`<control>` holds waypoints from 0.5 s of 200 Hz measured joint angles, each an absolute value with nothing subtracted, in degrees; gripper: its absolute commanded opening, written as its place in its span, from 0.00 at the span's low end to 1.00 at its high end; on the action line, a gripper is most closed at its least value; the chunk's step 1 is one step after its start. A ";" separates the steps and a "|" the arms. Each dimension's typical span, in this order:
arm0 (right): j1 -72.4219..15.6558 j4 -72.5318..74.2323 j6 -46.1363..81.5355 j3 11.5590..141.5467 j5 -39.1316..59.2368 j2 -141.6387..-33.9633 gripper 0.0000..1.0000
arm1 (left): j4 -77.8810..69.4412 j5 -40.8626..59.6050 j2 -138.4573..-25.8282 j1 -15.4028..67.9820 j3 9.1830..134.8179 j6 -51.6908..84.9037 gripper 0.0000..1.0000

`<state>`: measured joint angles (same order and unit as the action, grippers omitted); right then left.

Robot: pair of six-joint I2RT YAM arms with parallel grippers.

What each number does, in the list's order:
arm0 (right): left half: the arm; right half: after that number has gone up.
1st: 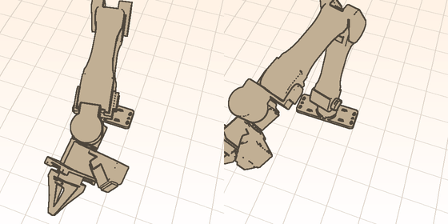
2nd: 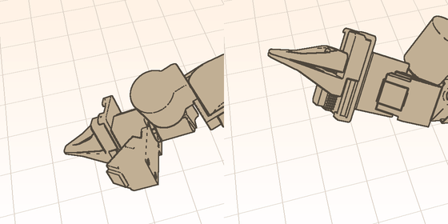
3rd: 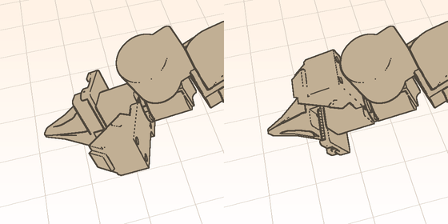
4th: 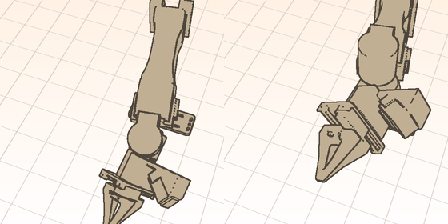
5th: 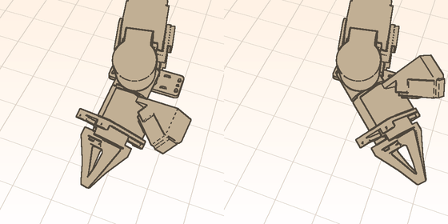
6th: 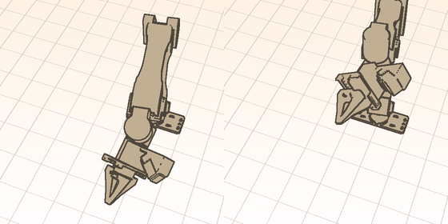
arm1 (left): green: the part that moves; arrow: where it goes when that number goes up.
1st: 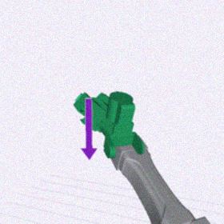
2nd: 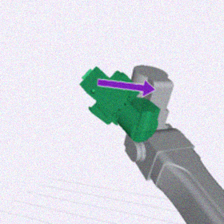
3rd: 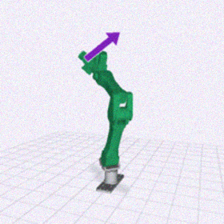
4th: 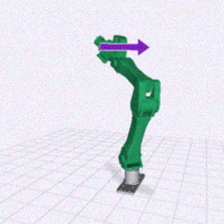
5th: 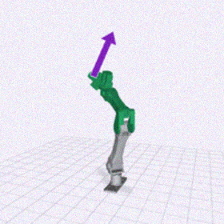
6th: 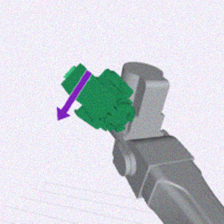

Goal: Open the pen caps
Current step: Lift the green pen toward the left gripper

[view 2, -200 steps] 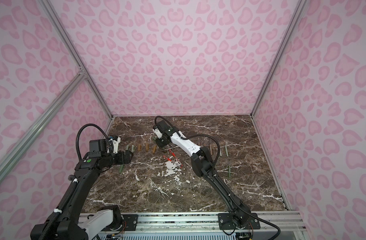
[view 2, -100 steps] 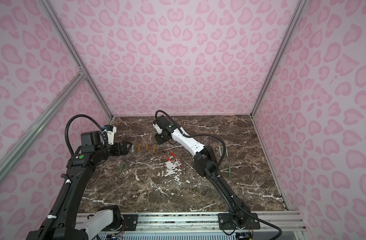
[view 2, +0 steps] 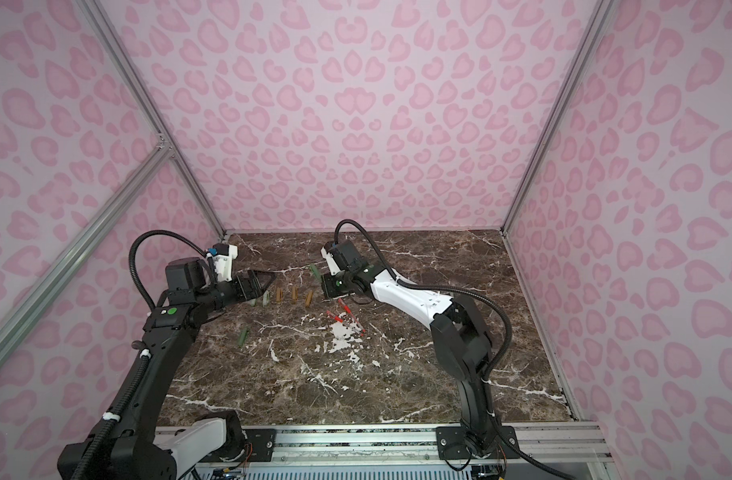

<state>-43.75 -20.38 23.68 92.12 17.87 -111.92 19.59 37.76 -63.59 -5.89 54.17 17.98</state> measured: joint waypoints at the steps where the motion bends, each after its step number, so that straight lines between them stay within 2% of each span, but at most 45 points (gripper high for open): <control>1: -43.79 -20.16 23.79 91.83 17.89 -111.72 0.02 | 19.29 38.06 -63.66 -5.89 54.00 18.26 0.89; 46: -46.92 -10.74 29.89 78.70 18.06 -102.67 0.02 | 8.60 46.74 -66.17 -4.23 48.49 26.98 0.80; 72: -48.99 -7.38 32.49 75.75 17.82 -99.85 0.01 | 5.17 48.53 -66.70 -0.84 46.87 28.67 0.78; 100: -50.85 -4.03 34.65 74.02 17.87 -98.43 0.01 | 4.12 49.23 -67.90 1.52 46.44 29.17 0.72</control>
<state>-50.85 -4.03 34.65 74.02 17.87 -98.43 4.12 49.23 -67.90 1.52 46.44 29.17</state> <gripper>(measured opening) 0.082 0.750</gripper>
